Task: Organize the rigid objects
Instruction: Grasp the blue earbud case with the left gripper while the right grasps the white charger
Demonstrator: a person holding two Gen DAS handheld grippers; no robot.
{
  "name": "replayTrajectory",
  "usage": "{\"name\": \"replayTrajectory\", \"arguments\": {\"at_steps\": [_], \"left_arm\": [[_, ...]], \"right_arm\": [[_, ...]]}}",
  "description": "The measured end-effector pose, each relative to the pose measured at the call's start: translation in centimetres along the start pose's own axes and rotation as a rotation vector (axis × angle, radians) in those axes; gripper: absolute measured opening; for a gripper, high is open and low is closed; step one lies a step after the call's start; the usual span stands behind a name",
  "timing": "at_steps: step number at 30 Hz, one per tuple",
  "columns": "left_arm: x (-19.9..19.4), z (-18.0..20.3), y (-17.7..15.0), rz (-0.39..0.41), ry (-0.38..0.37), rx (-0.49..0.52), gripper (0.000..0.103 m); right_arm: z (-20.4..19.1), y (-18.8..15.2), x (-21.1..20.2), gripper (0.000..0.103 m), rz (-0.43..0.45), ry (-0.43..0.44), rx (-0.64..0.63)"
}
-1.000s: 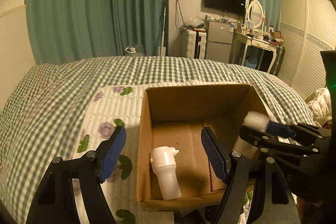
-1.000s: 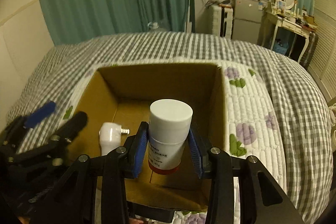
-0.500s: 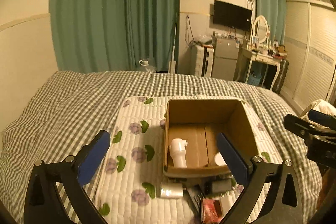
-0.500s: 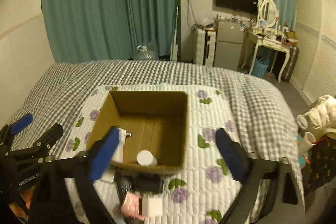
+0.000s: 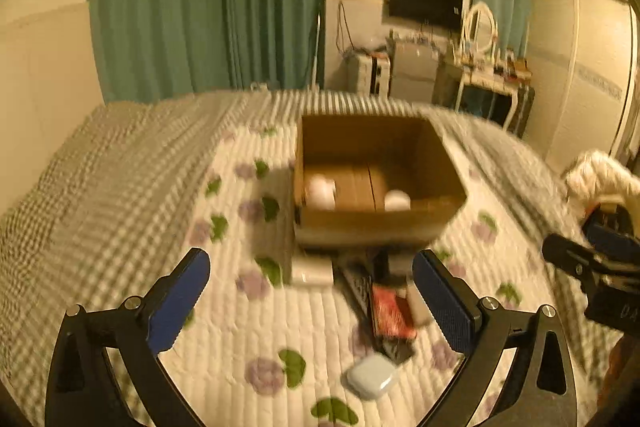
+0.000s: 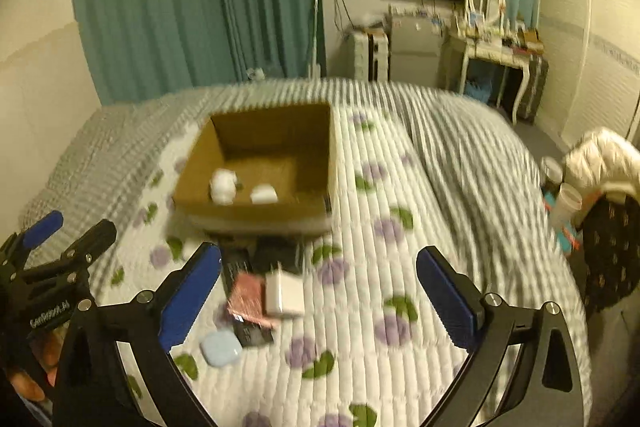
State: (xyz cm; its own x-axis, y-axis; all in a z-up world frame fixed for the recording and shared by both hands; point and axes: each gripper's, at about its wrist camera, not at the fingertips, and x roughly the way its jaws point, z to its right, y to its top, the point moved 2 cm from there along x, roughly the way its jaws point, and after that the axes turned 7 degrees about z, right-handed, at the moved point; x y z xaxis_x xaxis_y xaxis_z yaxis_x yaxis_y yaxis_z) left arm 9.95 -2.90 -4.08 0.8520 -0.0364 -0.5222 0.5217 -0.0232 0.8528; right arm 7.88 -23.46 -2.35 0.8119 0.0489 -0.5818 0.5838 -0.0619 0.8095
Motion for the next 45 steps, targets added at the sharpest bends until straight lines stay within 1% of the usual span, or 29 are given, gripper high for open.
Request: {"name": "replayTrajectory", "arguments": {"at_steps": [4, 7, 8, 9, 12, 14, 16, 17, 19, 20, 23, 25, 28, 33, 36, 39, 41, 43, 45], "left_arm": [[2.4, 1.0, -4.6, -0.075, -0.012, 0.018, 0.103], [4.7, 1.7, -8.5, -0.175, -0.031, 0.028, 0.103], [5.1, 1.8, -9.4, -0.197, -0.038, 0.025, 0.103], [5.8, 2.1, -10.6, -0.231, -0.054, 0.023, 0.103], [6.2, 3.1, -12.5, -0.266, -0.089, 0.022, 0.101], [6.4, 3.7, -13.2, -0.277, -0.109, 0.034, 0.095], [7.0, 4.4, -13.9, -0.295, -0.125, 0.053, 0.077], [7.3, 4.7, -14.1, -0.299, -0.126, 0.065, 0.076], [7.2, 4.8, -14.0, -0.286, -0.141, 0.072, 0.060], [7.1, 4.9, -13.8, -0.283, -0.143, 0.075, 0.058], [6.9, 4.2, -13.0, -0.281, -0.165, 0.051, 0.058], [6.6, 3.6, -12.1, -0.254, -0.140, 0.047, 0.057], [6.1, 2.5, -10.4, -0.210, -0.128, 0.030, 0.057], [6.3, 0.3, -7.9, -0.154, -0.066, 0.022, 0.057], [7.0, -0.9, -7.0, -0.144, -0.035, 0.018, 0.057], [7.8, -1.9, -6.7, -0.147, -0.011, 0.011, 0.057], [8.5, -2.3, -6.7, -0.155, -0.003, 0.003, 0.057], [9.2, -2.5, -6.8, -0.162, 0.001, -0.009, 0.057], [9.9, -2.7, -6.7, -0.167, -0.002, -0.020, 0.057]], "right_arm": [[0.6, -3.1, 3.4, 0.099, -0.072, -0.011, 0.007], [0.5, -4.8, 5.5, 0.099, -0.116, -0.015, -0.004], [0.4, -5.3, 6.3, 0.099, -0.133, -0.017, -0.009], [0.4, -5.6, 6.7, 0.099, -0.142, -0.018, -0.012], [0.3, -6.4, 8.1, 0.099, -0.169, -0.020, -0.019], [0.1, -6.8, 8.8, 0.099, -0.183, -0.021, -0.021], [-0.1, -7.1, 9.3, 0.099, -0.195, -0.026, -0.029], [-0.3, -7.2, 9.4, 0.099, -0.199, -0.027, -0.033], [-0.5, -7.4, 9.6, 0.099, -0.202, -0.025, -0.042], [-0.6, -7.4, 9.6, 0.099, -0.202, -0.026, -0.050], [-0.7, -7.7, 9.9, 0.099, -0.205, -0.037, -0.066], [-0.6, -7.8, 10.2, 0.099, -0.212, -0.034, -0.059], [-0.9, -7.7, 10.5, 0.099, -0.207, -0.028, -0.057], [-2.5, -7.4, 11.9, 0.099, -0.209, 0.031, -0.064], [-3.2, -7.4, 13.4, 0.099, -0.225, 0.067, -0.043], [-3.5, -7.6, 15.0, 0.096, -0.250, 0.055, -0.052], [-3.6, -7.9, 15.9, 0.085, -0.271, 0.023, -0.063], [-4.1, -8.5, 16.8, 0.083, -0.287, -0.008, -0.094], [-4.6, -8.9, 17.4, 0.083, -0.271, -0.033, -0.114]]}}
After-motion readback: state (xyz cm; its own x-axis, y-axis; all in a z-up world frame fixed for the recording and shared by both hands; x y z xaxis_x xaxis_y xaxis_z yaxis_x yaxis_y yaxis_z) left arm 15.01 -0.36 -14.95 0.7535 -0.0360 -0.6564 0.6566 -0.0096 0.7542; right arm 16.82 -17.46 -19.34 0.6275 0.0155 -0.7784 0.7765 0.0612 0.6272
